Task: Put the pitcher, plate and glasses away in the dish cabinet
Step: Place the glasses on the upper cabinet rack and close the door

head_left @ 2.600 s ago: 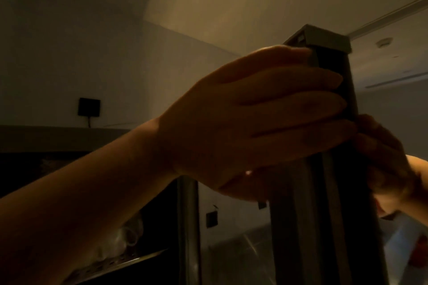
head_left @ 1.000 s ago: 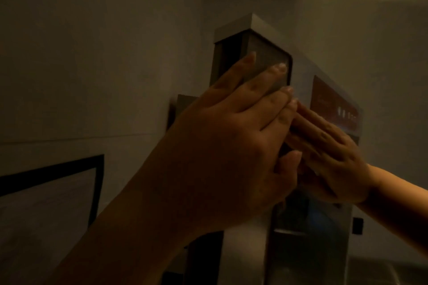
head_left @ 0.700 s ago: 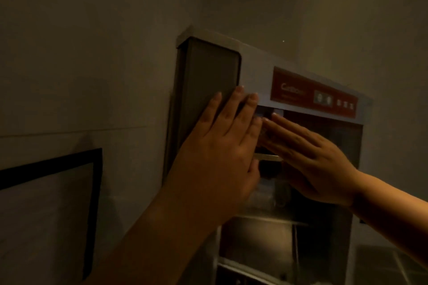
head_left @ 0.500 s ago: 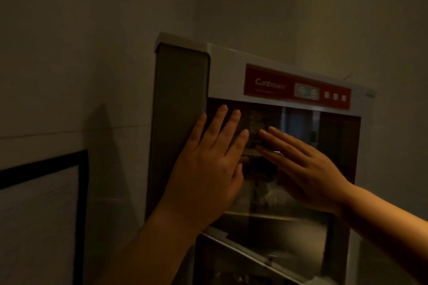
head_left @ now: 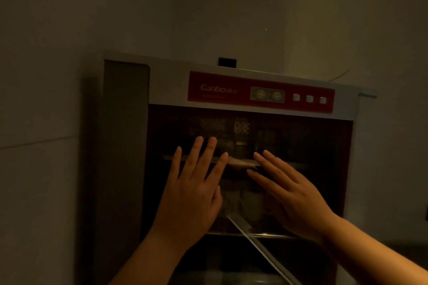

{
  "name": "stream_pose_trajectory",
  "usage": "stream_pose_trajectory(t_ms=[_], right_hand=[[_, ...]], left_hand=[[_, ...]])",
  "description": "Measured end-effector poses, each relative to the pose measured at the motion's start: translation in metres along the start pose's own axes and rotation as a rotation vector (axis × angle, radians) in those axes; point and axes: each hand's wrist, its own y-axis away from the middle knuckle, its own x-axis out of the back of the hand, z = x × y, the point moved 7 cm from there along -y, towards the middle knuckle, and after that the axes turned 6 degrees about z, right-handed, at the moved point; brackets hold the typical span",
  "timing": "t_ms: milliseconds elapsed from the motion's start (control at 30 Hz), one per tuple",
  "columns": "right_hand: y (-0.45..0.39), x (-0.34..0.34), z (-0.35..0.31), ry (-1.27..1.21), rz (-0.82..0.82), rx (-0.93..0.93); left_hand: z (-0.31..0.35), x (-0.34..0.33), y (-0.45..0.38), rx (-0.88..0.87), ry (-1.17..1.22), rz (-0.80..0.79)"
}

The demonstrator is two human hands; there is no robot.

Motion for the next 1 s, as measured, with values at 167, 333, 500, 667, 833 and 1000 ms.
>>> stream_pose_trajectory(t_ms=[167, 333, 500, 667, 833, 1000], right_hand=[[0.014, -0.031, 0.017, 0.049, -0.048, -0.008], [0.020, -0.058, 0.024, 0.112, -0.066, -0.010], [0.025, -0.067, 0.024, 0.086, 0.058, -0.018], [0.035, -0.073, 0.018, 0.105, 0.100, -0.043], [0.065, -0.076, 0.008, 0.125, -0.016, -0.037], [0.112, -0.069, 0.000, 0.079, -0.248, -0.036]], left_hand=[[-0.007, -0.041, -0.001, 0.020, 0.064, -0.050], [-0.007, -0.075, 0.004, 0.066, 0.114, -0.086], [-0.005, -0.086, 0.010, 0.106, 0.146, 0.008], [0.004, -0.099, 0.024, 0.129, 0.127, 0.036], [0.028, -0.112, 0.059, 0.129, 0.135, -0.032], [0.061, -0.118, 0.091, 0.149, 0.182, -0.206]])
